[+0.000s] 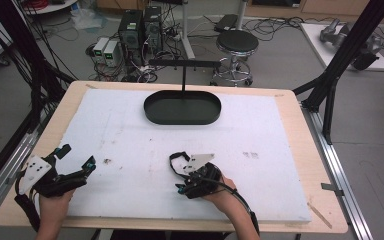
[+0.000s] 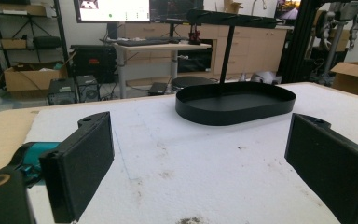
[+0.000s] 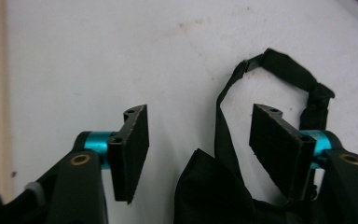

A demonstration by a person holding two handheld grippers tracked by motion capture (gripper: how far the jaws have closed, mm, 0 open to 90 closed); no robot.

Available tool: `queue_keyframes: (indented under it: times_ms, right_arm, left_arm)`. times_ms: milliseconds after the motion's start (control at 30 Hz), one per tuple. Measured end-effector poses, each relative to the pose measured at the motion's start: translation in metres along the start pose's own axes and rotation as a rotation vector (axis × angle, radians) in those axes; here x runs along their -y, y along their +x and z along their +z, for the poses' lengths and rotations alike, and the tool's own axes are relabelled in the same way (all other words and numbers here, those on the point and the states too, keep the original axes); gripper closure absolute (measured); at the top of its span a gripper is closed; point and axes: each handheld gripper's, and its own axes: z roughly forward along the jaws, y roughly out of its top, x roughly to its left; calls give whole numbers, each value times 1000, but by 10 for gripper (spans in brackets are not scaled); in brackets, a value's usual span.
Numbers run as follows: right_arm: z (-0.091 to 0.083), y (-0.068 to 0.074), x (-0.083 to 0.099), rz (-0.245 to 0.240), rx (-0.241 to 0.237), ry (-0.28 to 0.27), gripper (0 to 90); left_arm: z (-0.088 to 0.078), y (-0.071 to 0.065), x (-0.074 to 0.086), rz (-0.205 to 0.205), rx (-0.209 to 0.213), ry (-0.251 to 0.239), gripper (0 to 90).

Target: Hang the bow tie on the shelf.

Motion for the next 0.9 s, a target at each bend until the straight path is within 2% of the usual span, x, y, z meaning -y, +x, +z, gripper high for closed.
queue_keyframes:
  times_ms: [133,233,300,333,433,533,633,700,800,900]
  right_arm:
    - [9,0,-2,46,34,20,481]
    - [12,-1,-1,56,46,30,514]
    - [16,-2,0,58,57,63,549]
    - [16,-2,0,75,48,62,569]
    - [15,-2,0,75,42,60,644]
    - [15,-3,1,116,23,60,712]
    - [14,-6,4,147,22,47,804]
    - [13,-6,5,149,28,39,863]
    - [9,-6,7,137,64,23,878]
    - [1,-6,6,120,89,-31,882]
  left_arm:
    - [-1,1,0,2,-2,2,84]
    - [-2,1,0,0,-2,1,84]
    - [-2,1,0,1,-3,3,84]
    - [-3,1,0,2,-3,3,85]
    - [-3,2,0,2,-3,4,84]
    - [-3,1,0,3,-3,6,85]
    - [-4,1,0,4,-2,6,84]
    - [-4,1,0,4,-2,6,84]
    - [-4,2,1,2,-3,6,85]
    - [-3,2,1,3,-3,7,85]
